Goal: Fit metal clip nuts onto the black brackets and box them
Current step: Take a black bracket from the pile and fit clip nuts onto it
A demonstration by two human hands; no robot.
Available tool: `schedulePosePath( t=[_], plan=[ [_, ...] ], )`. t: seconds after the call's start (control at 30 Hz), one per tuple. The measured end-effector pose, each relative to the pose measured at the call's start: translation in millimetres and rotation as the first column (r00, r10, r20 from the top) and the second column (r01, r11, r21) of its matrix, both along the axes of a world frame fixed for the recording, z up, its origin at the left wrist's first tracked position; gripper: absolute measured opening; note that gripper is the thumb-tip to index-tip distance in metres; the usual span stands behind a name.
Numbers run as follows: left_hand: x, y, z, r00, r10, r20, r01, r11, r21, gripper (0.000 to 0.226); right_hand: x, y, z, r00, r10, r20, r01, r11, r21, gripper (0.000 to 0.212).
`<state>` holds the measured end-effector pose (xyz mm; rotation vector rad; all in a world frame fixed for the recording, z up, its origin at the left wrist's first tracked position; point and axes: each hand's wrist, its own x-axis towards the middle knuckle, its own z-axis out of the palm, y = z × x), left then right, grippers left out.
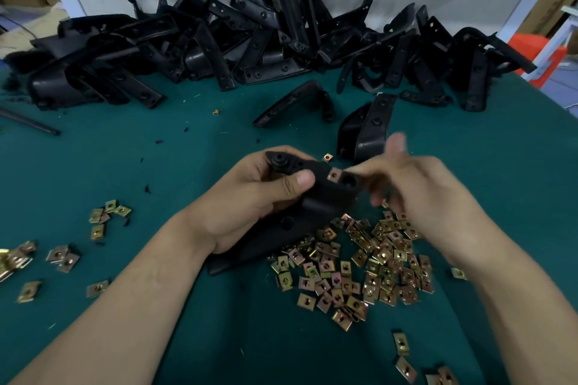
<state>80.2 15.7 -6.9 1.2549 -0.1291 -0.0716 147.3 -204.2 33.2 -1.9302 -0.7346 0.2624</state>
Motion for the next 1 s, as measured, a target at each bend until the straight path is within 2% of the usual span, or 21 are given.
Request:
schedulePosePath(
  t=[0.07, 0.13, 0.2, 0.23, 0.3, 0.47, 0.7, 0.77, 0.87, 1.0],
  plan=[
    [1, 5, 0, 0.998, 0.068, 0.011, -0.068, 0.997, -0.023, 0.022, 10, -13, 4, 0.998, -0.068, 0.001, 0.068, 0.997, -0.033, 0.042],
    [2, 9, 0, 0.993, 0.116, 0.034, -0.113, 0.991, -0.072, 0.023, 15, -27, 7, 0.996, 0.082, 0.047, -0.068, 0.965, -0.252, 0.027],
    [2, 11, -1, 0.988, 0.150, 0.047, -0.142, 0.979, -0.143, 0.025, 14, -32, 5, 0.967, 0.257, 0.004, -0.221, 0.839, -0.498, 0.031],
    [1, 12, -1, 0.987, 0.153, 0.046, -0.143, 0.976, -0.165, 0.025, 14, -31, 2, 0.956, 0.292, -0.011, -0.249, 0.796, -0.552, 0.033],
    [1, 12, -1, 0.990, 0.135, 0.041, -0.125, 0.977, -0.175, 0.028, 11, -25, -1, 0.957, 0.289, 0.000, -0.239, 0.791, -0.563, 0.030],
    [1, 11, -1, 0.997, 0.074, 0.035, -0.068, 0.987, -0.149, 0.022, 8, -21, -2, 0.964, 0.265, 0.028, -0.214, 0.833, -0.510, 0.017],
    [0, 10, -1, 0.999, 0.040, -0.019, -0.041, 0.997, -0.066, 0.035, 7, -22, 1, 0.971, 0.239, 0.032, -0.206, 0.892, -0.403, 0.017],
    [-2, 9, -1, 0.999, 0.007, -0.036, -0.009, 0.998, -0.061, 0.034, 8, -22, 2, 0.977, 0.212, 0.015, -0.199, 0.935, -0.295, 0.014],
    [-5, 7, -1, 0.995, -0.086, -0.044, 0.085, 0.996, -0.034, 0.017, 9, -19, 4, 0.988, 0.144, -0.050, -0.149, 0.982, -0.114, 0.014],
    [-6, 4, 1, 0.982, -0.183, -0.047, 0.181, 0.983, -0.036, 0.014, 4, -14, 6, 0.956, 0.121, -0.267, -0.070, 0.979, 0.192, 0.020]
  ],
)
